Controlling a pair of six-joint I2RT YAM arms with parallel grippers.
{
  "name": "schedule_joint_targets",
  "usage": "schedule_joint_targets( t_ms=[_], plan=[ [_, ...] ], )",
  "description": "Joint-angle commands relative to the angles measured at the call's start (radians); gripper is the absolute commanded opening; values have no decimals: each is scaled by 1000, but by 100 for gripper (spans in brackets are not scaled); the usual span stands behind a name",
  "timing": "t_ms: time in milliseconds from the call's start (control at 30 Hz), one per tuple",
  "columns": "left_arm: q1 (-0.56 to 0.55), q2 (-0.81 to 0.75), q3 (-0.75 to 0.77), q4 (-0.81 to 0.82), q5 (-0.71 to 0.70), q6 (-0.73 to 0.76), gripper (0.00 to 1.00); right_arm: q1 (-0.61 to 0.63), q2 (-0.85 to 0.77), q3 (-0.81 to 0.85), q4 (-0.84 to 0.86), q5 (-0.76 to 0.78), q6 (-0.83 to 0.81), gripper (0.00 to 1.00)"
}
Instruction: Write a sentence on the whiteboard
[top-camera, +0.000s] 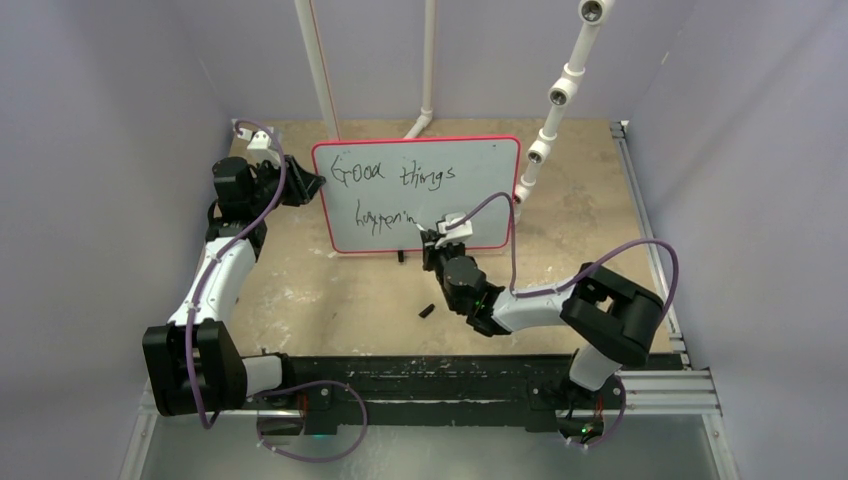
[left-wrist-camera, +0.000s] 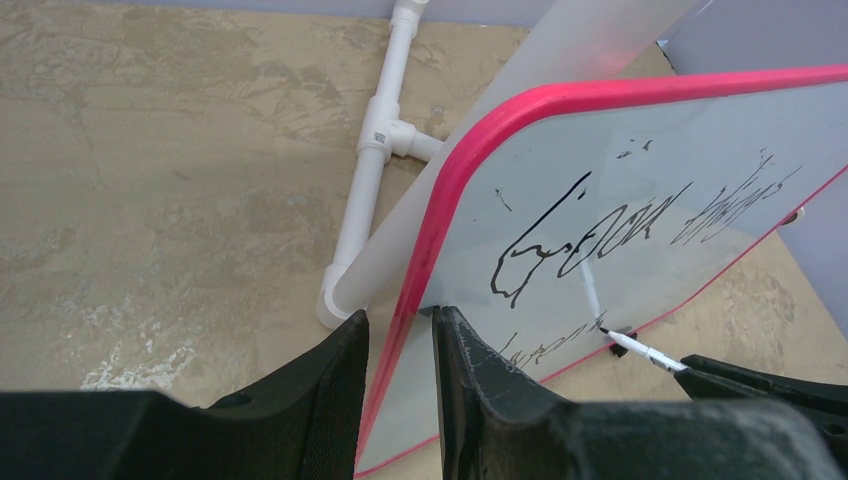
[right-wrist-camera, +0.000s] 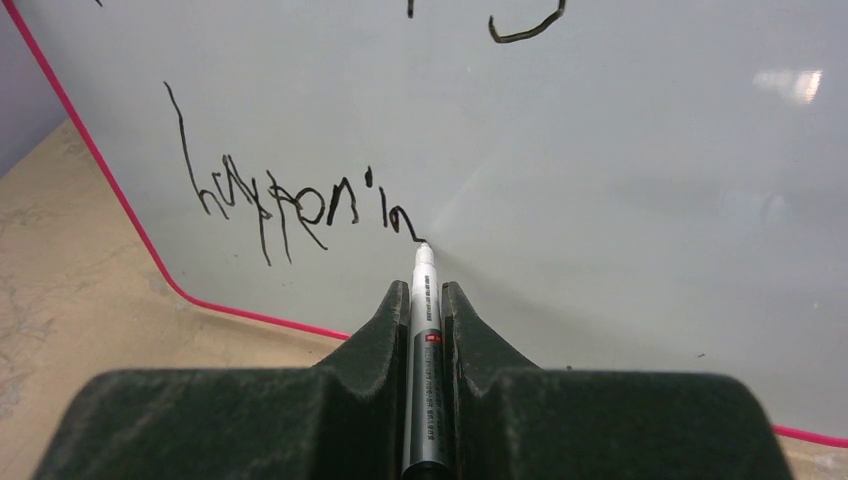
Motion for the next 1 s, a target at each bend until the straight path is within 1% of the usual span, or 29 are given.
schedule_joint_targets(
  t_ms=[0, 167, 267, 767, 967],
  plan=[
    [-1, -19, -12, 36, 13, 1, 30, -5, -95, -31, 23, 22, -6, 0],
    [-1, -20, -11, 34, 14, 0, 30, -5, -144, -42, 16, 23, -5, 0],
    [0, -19, -12, 34, 15, 0, 30, -5, -128, -27, -11, 29, -4, 0],
    [0, -18, -12, 34, 14, 1, 29, -20, -66, 12, 18, 40, -32, 0],
    [0, -17, -12, 34, 14, 1, 30, -27, -55, 31, 53, 35, -63, 0]
  ],
)
